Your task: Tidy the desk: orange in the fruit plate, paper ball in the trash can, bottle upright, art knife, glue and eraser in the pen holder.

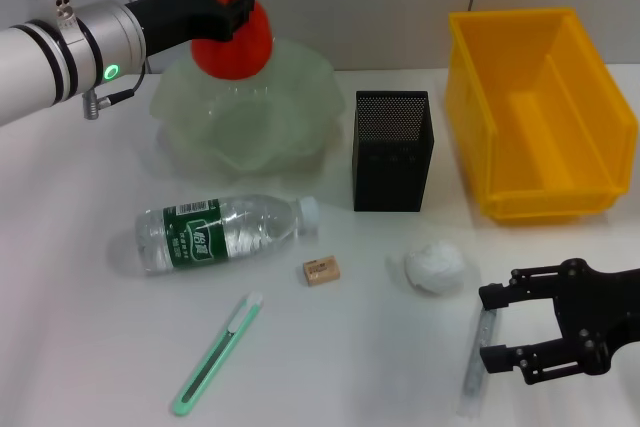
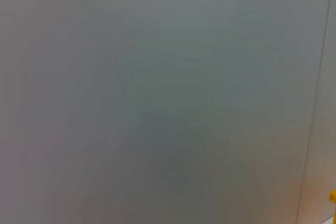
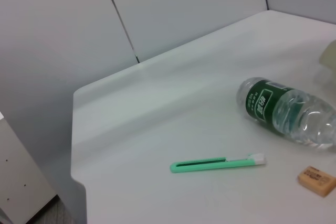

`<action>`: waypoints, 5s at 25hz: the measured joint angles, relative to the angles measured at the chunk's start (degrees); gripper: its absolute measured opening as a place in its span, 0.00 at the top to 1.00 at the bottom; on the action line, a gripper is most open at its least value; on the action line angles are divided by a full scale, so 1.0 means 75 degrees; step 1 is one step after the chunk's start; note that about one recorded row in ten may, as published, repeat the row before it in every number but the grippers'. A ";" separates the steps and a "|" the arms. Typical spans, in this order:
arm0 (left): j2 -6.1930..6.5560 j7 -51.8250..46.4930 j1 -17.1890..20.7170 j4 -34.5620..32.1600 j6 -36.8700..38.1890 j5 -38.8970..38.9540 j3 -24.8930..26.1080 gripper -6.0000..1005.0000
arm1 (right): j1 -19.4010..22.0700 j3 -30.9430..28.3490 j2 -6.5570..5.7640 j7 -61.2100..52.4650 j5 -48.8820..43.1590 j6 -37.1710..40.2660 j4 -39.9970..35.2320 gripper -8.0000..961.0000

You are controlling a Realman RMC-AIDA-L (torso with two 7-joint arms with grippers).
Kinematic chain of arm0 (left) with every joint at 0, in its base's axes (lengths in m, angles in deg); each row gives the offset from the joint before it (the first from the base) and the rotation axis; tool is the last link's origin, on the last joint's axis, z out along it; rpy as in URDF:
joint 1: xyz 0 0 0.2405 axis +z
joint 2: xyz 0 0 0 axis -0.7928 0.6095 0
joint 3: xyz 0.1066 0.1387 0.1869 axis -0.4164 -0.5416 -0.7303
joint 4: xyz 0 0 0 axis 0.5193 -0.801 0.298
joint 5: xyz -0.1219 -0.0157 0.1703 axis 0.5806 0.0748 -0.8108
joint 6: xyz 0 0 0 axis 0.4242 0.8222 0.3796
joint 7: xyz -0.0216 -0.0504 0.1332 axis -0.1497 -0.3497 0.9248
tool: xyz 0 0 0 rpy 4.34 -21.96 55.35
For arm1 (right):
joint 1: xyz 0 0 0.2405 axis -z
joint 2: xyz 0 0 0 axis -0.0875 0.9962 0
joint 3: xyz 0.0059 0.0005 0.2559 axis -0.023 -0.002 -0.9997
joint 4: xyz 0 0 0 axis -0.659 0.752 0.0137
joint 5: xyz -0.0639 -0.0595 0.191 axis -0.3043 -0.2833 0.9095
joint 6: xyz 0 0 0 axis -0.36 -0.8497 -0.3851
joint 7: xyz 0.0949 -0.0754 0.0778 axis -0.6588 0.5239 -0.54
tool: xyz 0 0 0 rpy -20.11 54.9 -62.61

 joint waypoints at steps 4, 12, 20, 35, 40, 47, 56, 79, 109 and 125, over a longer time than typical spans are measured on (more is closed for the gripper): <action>-0.0009 -0.0005 -0.0036 0.0088 -0.0236 0.0001 -0.0041 0.66 | -0.0054 0.0081 -0.0003 0.0002 0.0001 -0.0103 0.0129 0.21; 0.0070 -0.0030 0.0431 -0.0396 0.1068 0.0017 0.0031 0.34 | -0.0217 0.0095 -0.0015 -0.0540 -0.0001 -0.0192 -0.0123 0.22; 0.0109 -0.0298 0.2194 -0.2585 0.5277 0.0202 0.0108 0.15 | -0.0613 0.0964 0.0020 -0.2656 -0.0129 -0.0362 -0.1361 0.23; 0.0097 -0.0156 0.3673 -0.2591 0.7916 0.0468 0.0963 0.14 | -0.2597 0.3707 0.0034 -0.6715 -0.2778 -0.1752 -0.1428 0.25; 0.0098 0.0014 0.3698 -0.2337 0.8055 0.0476 0.1075 0.14 | -0.2683 0.4914 0.0040 -0.7412 -0.2835 -0.2623 -0.1141 0.25; 0.0095 0.0383 0.3669 -0.2103 0.8161 0.0465 0.1035 0.14 | -0.2964 0.5923 0.0079 -0.8010 -0.2840 -0.3561 -0.0491 0.26; 0.0116 0.0483 0.3672 -0.1906 0.8181 0.0415 0.1075 0.14 | -0.3162 0.6457 0.0094 -0.8302 -0.2867 -0.3882 -0.0094 0.27; 0.0152 0.0671 0.3864 -0.1905 0.8277 0.0327 0.1095 0.14 | -0.2625 0.4312 0.0045 -0.8308 -0.4264 -0.0338 -0.3714 0.41; 0.0287 0.0830 0.3834 -0.1899 0.7906 -0.0019 0.1105 0.17 | -0.1741 0.2528 0.0035 -0.6162 -0.3906 -0.3941 -0.3252 0.18; 0.0066 -0.1901 0.1622 -0.4474 0.6955 -0.4143 0.0848 0.20 | 0.1030 -0.0492 0.0035 -0.1449 0.1012 -0.0123 -0.3868 0.19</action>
